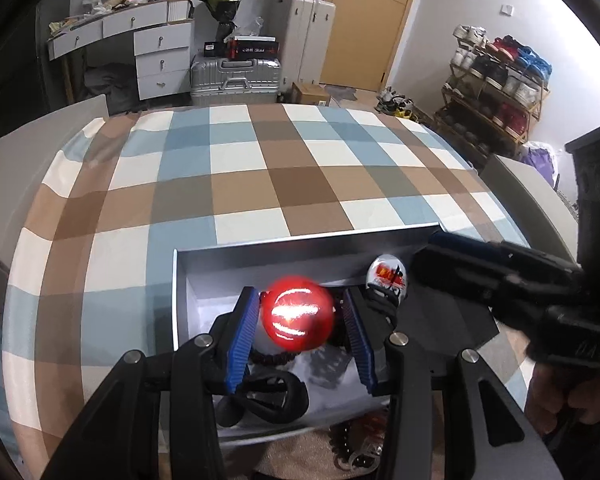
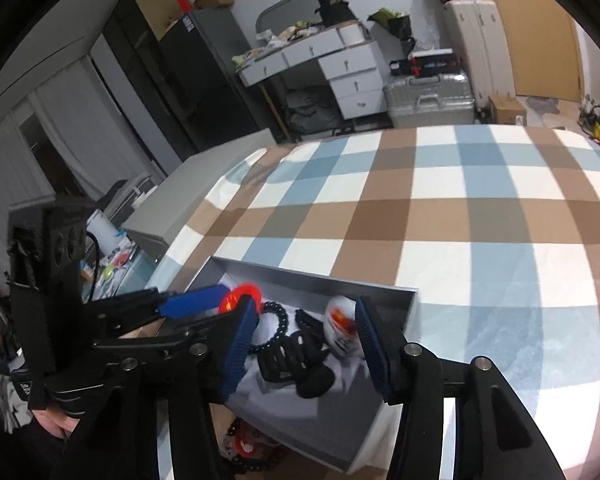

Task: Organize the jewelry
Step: 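Carry both badges into the grey box and open both grippers, then withdraw both tools from the box toward the bead bracelet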

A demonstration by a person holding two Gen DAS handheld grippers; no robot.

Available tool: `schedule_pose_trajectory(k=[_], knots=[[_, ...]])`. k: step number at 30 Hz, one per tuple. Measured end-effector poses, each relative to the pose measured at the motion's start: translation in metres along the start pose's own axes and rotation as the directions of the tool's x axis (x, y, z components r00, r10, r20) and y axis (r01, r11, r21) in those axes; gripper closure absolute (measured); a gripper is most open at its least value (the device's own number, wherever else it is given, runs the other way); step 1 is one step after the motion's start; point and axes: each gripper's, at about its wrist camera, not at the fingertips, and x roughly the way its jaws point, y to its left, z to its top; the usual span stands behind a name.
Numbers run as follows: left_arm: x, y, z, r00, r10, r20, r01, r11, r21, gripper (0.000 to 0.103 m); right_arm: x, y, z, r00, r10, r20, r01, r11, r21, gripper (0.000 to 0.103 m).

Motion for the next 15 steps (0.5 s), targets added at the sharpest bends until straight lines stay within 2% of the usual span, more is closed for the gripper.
schedule_pose_trajectory(k=[1, 2, 3, 4, 7, 10, 13, 15], knots=[[-0.003, -0.001, -0.001, 1.0, 0.005, 0.011, -0.005, 1.0, 0.005, 0.059, -0.005, -0.001, -0.001, 1.0, -0.003, 0.014, 0.003, 1.0, 0.003, 0.05], [-0.006, -0.002, -0.001, 1.0, 0.014, 0.021, -0.015, 1.0, 0.016, 0.046, -0.009, -0.001, -0.002, 1.0, -0.004, 0.026, 0.003, 1.0, 0.009, 0.049], [-0.008, -0.002, -0.002, 0.999, 0.025, 0.027, -0.025, 1.0, 0.017, 0.04, -0.013, -0.001, -0.003, 0.999, -0.003, 0.036, 0.003, 1.0, 0.015, 0.045], [-0.01, -0.003, -0.002, 0.999, 0.029, 0.037, -0.03, 0.999, 0.017, 0.038, -0.018, -0.001, -0.005, 0.999, -0.001, 0.046, 0.0, 1.0, 0.02, 0.042], [-0.021, -0.005, -0.005, 0.998, 0.03, 0.063, -0.031, 0.999, 0.014, 0.038, -0.031, 0.003, -0.009, 0.998, -0.013, 0.067, 0.013, 1.0, 0.013, 0.041], [-0.033, -0.009, -0.01, 0.994, 0.066, 0.092, -0.068, 0.998, 0.014, 0.038, -0.042, 0.009, -0.016, 0.995, -0.048, 0.083, 0.049, 0.999, -0.008, 0.039], [-0.046, -0.013, -0.018, 0.987, 0.115, 0.112, -0.119, 0.993, 0.027, 0.038, -0.055, 0.016, -0.023, 0.993, -0.044, 0.112, 0.045, 0.999, -0.009, 0.038], [-0.052, -0.013, -0.021, 0.985, 0.124, 0.12, -0.126, 0.992, 0.015, 0.036, -0.063, 0.02, -0.028, 0.991, -0.035, 0.132, 0.037, 0.999, -0.009, 0.036]])
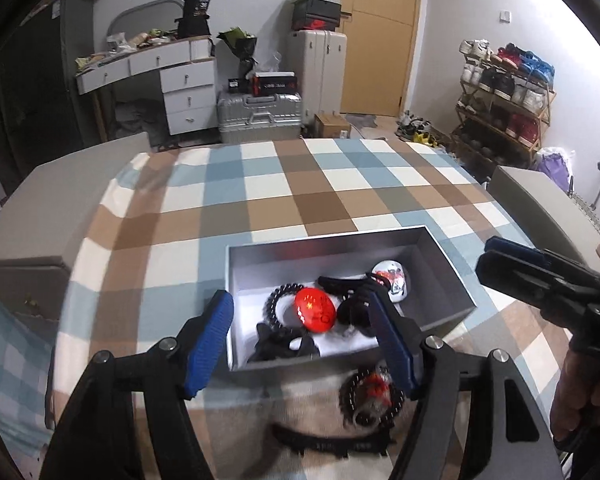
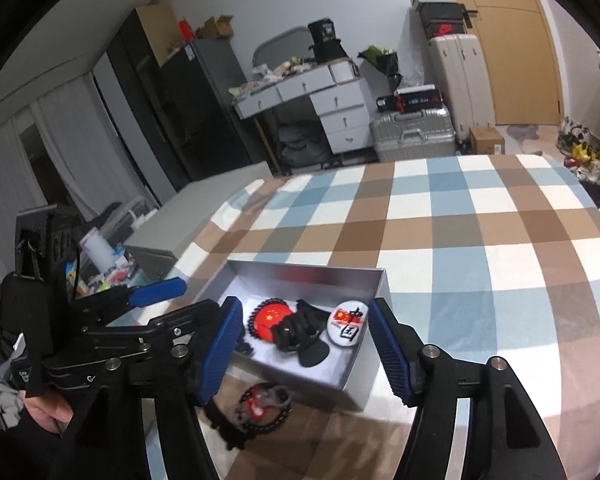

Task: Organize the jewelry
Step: 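Withdraw both tools from the box toward the bead bracelet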

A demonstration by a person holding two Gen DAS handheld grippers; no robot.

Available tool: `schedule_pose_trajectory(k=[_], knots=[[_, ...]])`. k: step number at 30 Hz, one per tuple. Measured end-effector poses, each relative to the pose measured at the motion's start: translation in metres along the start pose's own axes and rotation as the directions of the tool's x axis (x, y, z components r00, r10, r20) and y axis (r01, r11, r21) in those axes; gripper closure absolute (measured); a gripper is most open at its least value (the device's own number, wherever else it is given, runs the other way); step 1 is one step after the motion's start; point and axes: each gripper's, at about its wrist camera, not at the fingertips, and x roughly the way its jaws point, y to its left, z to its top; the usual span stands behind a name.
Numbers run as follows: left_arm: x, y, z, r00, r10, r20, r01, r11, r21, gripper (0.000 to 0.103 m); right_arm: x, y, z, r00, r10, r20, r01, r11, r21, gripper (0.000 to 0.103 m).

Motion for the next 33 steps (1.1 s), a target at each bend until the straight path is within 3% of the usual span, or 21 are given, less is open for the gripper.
schedule_pose_trajectory(k=[3, 10, 15, 18, 19, 21, 26, 33], knots=[[-0.012, -0.001, -0.006, 1.0, 0.009, 0.02, -0.009, 1.0, -0.019, 0.029, -0.012, 0.007, -0.006, 1.0, 0.007, 0.024, -0.006, 1.0, -0.014, 0.029], [-0.043, -0.006, -0.014, 0.994, 0.037, 0.105, -0.033, 0.999, -0.041, 0.025, -0.046, 0.026, -0.018, 0.995, 0.01, 0.1, -0.004, 0.998, -0.065, 0.012], [-0.067, -0.009, -0.019, 0.977, 0.093, 0.193, -0.081, 0.994, -0.069, 0.018, -0.067, 0.036, -0.037, 0.987, 0.001, 0.162, 0.016, 0.995, -0.101, 0.001], [-0.075, -0.011, -0.027, 0.969, 0.107, 0.224, -0.092, 0.993, -0.077, 0.01, -0.069, 0.041, -0.048, 0.988, -0.018, 0.151, 0.037, 0.992, -0.125, 0.0], [-0.076, -0.012, -0.031, 0.962, 0.151, 0.229, -0.136, 0.987, -0.082, 0.009, -0.068, 0.043, -0.053, 0.99, -0.032, 0.141, 0.051, 0.99, -0.129, 0.0], [-0.075, -0.013, -0.04, 0.952, 0.194, 0.235, -0.182, 0.981, -0.071, 0.005, -0.069, 0.046, -0.06, 0.992, -0.041, 0.122, 0.058, 0.988, -0.14, 0.0], [-0.072, -0.006, -0.065, 0.963, 0.173, 0.209, -0.158, 0.984, -0.087, 0.004, -0.07, 0.052, -0.076, 0.994, -0.062, 0.088, 0.075, 0.986, -0.15, 0.0], [-0.061, -0.002, -0.103, 0.963, 0.226, 0.148, -0.213, 0.972, -0.102, 0.004, -0.055, 0.047, -0.1, 0.995, -0.095, 0.022, 0.097, 0.99, -0.102, 0.0]])
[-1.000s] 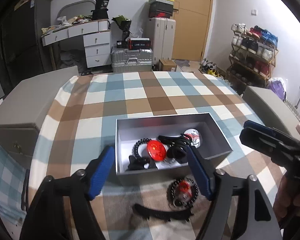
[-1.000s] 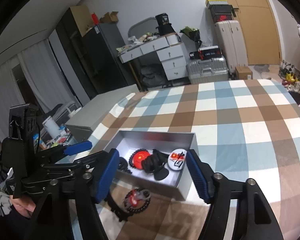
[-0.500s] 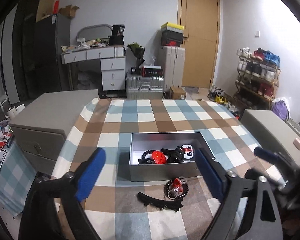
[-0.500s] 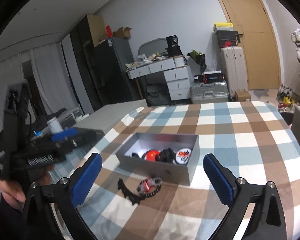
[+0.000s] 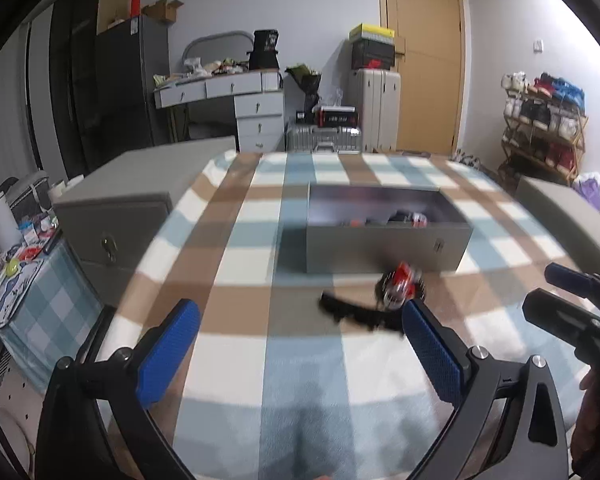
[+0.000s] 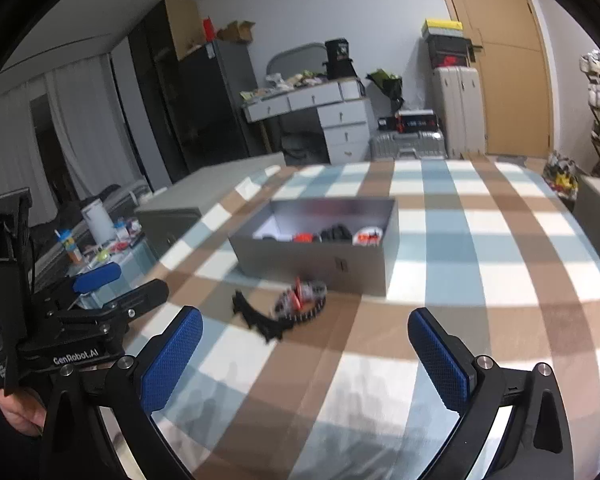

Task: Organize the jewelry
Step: 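Withdraw both tools from the box toward the bead bracelet, then grasp the black bead bracelet by its red charm with the right gripper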

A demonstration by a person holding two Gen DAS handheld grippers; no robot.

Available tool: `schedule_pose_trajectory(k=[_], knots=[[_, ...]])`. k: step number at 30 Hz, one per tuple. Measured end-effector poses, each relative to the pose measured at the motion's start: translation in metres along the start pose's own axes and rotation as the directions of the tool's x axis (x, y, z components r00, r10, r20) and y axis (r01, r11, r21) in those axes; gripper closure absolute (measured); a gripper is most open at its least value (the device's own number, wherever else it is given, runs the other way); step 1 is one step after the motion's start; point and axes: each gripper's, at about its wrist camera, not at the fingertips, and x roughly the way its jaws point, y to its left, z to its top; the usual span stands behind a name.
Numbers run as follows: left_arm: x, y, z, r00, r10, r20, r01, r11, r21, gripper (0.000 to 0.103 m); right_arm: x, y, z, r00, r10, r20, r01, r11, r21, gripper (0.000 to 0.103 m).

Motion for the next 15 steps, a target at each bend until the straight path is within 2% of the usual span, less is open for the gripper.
schedule_pose_trajectory(k=[3, 8, 14, 15], knots=[[0.006, 0.004, -0.008, 0.999, -0.038, -0.026, 0.038, 0.999, -0.017, 0.004, 0.011, 0.0, -0.008, 0.998, -0.024, -0.052, 0.024, 1.0, -0.002, 0.0], [0.015, 0.014, -0.021, 0.991, -0.105, -0.079, 0.1, 0.993, -0.061, 0.004, 0.029, -0.001, -0.001, 0.996, -0.031, -0.079, 0.032, 0.999, 0.02, 0.0], [0.014, 0.014, -0.029, 0.992, -0.088, -0.089, 0.085, 0.996, -0.038, 0.004, 0.063, 0.005, 0.018, 0.995, 0.017, -0.103, -0.015, 1.0, 0.019, 0.001], [0.012, 0.015, -0.03, 0.994, -0.079, -0.078, 0.076, 0.996, -0.036, 0.004, 0.069, 0.006, 0.021, 0.994, 0.021, -0.11, -0.019, 1.0, 0.018, 0.004]])
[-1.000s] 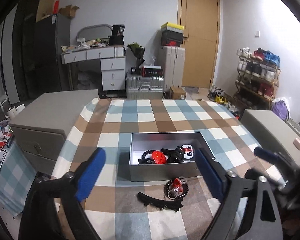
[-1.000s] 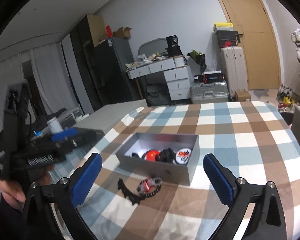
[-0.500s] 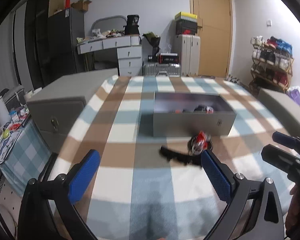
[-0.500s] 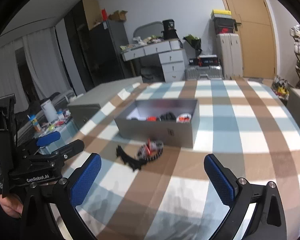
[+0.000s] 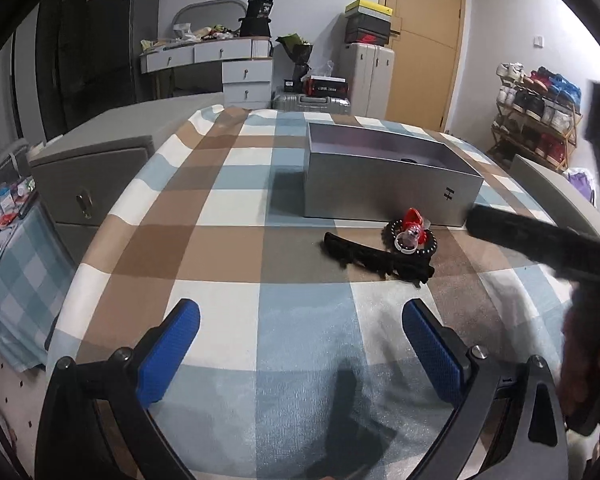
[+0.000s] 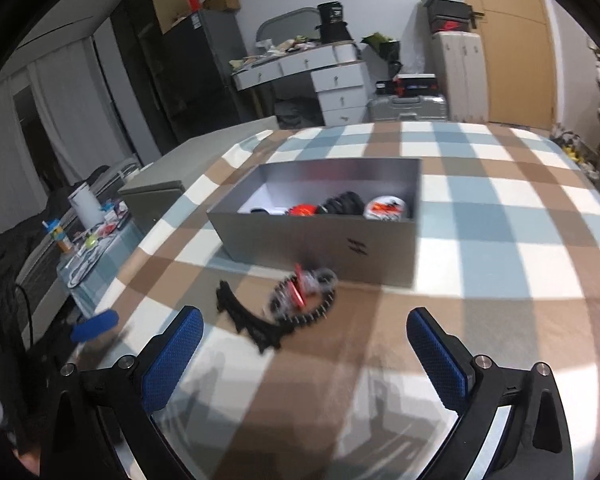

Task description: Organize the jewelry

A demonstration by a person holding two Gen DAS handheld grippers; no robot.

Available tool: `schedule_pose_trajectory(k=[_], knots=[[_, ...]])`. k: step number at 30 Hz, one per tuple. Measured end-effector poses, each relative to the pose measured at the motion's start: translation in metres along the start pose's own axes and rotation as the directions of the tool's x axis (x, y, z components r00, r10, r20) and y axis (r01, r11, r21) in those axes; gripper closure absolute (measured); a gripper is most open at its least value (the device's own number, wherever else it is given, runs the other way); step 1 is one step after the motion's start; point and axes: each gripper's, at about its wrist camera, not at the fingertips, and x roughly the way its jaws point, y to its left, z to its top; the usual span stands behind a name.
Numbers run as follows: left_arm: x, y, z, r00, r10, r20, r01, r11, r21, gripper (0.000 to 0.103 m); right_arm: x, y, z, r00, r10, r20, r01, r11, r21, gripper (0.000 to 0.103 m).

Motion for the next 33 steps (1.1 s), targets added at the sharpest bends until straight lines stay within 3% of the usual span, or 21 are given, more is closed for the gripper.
schedule_pose_trajectory(k=[4, 9, 13, 18, 21, 25, 33], knots=[[-0.005, 0.006, -0.004, 1.0, 0.018, 0.022, -0.017, 0.999, -0.041, 0.004, 0.025, 0.002, 0.007, 0.998, 0.023, -0.054, -0.022, 1.0, 0.013, 0.017], [-0.001, 0.015, -0.007, 1.0, 0.007, 0.002, -0.007, 0.997, -0.08, 0.004, 0.041, -0.003, 0.012, 0.997, 0.025, -0.078, -0.021, 0.998, 0.055, 0.02], [-0.001, 0.019, -0.008, 1.0, -0.013, -0.016, 0.011, 0.994, -0.107, 0.004, 0.051, -0.01, 0.014, 0.993, 0.038, -0.112, -0.024, 0.992, 0.124, 0.036], [-0.002, 0.021, -0.01, 1.0, -0.002, -0.014, 0.001, 0.995, -0.097, 0.004, 0.055, -0.013, 0.017, 0.994, 0.02, -0.105, -0.003, 0.987, 0.16, 0.047], [-0.003, 0.023, -0.009, 1.0, -0.009, -0.008, 0.008, 0.994, -0.105, 0.004, 0.059, -0.014, 0.016, 0.992, -0.01, -0.125, 0.03, 0.987, 0.159, 0.069], [-0.004, 0.023, -0.009, 1.0, -0.003, -0.004, 0.003, 0.995, -0.104, 0.004, 0.053, -0.015, 0.015, 0.993, -0.024, -0.115, 0.041, 0.988, 0.152, 0.073], [-0.004, 0.025, -0.008, 1.0, 0.0, -0.009, -0.001, 0.992, -0.128, 0.004, 0.034, -0.02, 0.013, 0.998, 0.023, -0.062, -0.011, 0.983, 0.182, 0.074]])
